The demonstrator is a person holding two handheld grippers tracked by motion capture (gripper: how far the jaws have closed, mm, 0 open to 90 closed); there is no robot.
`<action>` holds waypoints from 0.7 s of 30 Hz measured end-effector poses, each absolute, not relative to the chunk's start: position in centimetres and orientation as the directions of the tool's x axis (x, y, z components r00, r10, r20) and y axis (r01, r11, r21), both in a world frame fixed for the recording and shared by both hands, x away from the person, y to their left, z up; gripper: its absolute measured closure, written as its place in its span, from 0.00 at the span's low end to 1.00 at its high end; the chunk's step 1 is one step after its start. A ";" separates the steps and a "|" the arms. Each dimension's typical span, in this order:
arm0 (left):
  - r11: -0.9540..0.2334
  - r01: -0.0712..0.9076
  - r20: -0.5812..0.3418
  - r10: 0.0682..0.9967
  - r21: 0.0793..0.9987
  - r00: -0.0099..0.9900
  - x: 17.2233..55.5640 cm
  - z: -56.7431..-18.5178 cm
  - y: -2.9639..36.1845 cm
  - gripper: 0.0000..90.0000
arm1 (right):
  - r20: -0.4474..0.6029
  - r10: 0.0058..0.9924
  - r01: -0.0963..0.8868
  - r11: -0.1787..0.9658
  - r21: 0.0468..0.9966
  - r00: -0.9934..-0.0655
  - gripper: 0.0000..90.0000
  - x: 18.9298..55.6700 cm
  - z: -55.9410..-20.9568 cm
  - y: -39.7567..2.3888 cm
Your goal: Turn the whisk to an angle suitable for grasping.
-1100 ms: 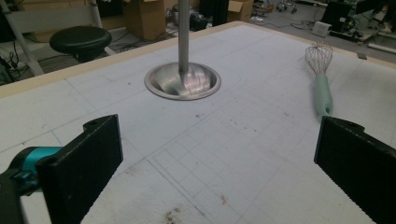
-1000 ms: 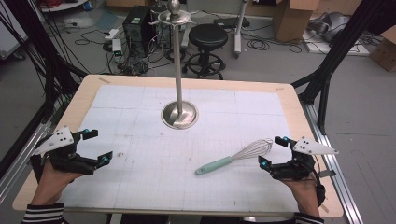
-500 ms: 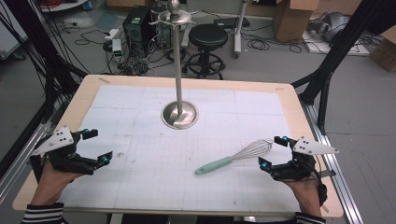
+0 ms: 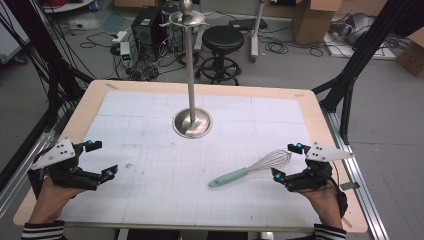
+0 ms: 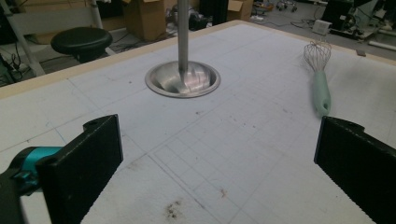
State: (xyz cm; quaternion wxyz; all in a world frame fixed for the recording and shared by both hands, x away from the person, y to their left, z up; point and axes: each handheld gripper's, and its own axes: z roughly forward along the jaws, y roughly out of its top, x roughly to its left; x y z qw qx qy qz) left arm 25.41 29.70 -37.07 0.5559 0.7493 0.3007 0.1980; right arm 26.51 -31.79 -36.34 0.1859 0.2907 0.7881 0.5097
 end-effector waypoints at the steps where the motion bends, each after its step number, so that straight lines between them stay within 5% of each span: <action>1: -0.201 0.230 -0.038 0.668 0.952 0.743 25.4 -37.1 29.7 0.02 | 0.002 0.643 0.270 0.318 0.909 -0.766 0.01 26.6 -36.4 -31.7; 21: -0.218 0.235 -0.032 0.665 0.947 0.746 25.9 -37.2 28.9 0.02 | -0.035 0.511 0.264 0.501 0.824 -0.859 0.01 28.7 -35.0 -29.8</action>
